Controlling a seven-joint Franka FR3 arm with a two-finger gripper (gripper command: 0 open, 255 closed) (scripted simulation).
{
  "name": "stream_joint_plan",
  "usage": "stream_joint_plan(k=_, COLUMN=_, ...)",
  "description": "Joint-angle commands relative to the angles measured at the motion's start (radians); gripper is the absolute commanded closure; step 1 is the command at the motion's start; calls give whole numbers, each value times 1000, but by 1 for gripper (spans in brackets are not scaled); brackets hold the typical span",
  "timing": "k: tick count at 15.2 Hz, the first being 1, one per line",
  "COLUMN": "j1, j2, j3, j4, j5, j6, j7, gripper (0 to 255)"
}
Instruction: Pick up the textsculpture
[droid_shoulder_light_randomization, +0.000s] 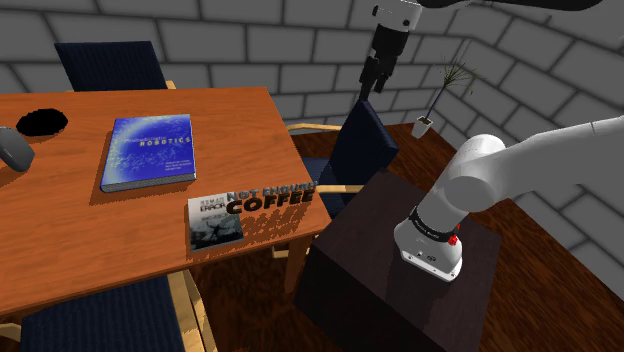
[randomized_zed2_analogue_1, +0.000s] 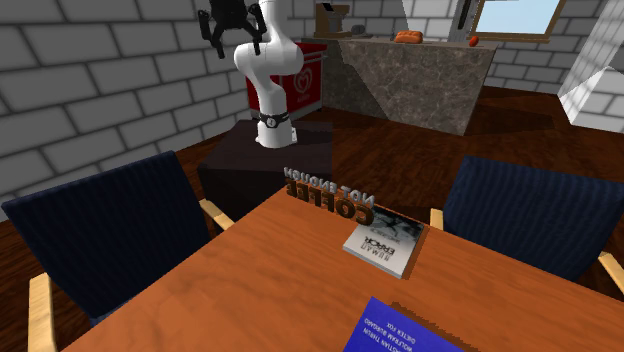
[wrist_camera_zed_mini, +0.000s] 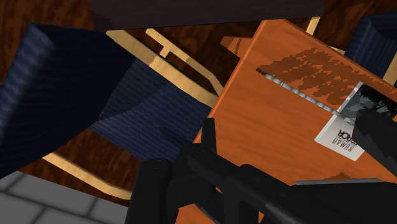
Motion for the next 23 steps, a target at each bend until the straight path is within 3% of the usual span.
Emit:
stream_joint_plan(k=1, j1=0, j2=0, j3=0, j4=0, j5=0, j6=0, j7=0, gripper=0)
stream_joint_plan(k=15, j1=179, j2=363, j3=104, j4=-74, j5=-20, j6=457, j7=-231, gripper=0)
stream_joint_plan(k=23, j1=252, j2=614, j3=180, j4=-48, j5=-81, j6=693, j7=-317, gripper=0)
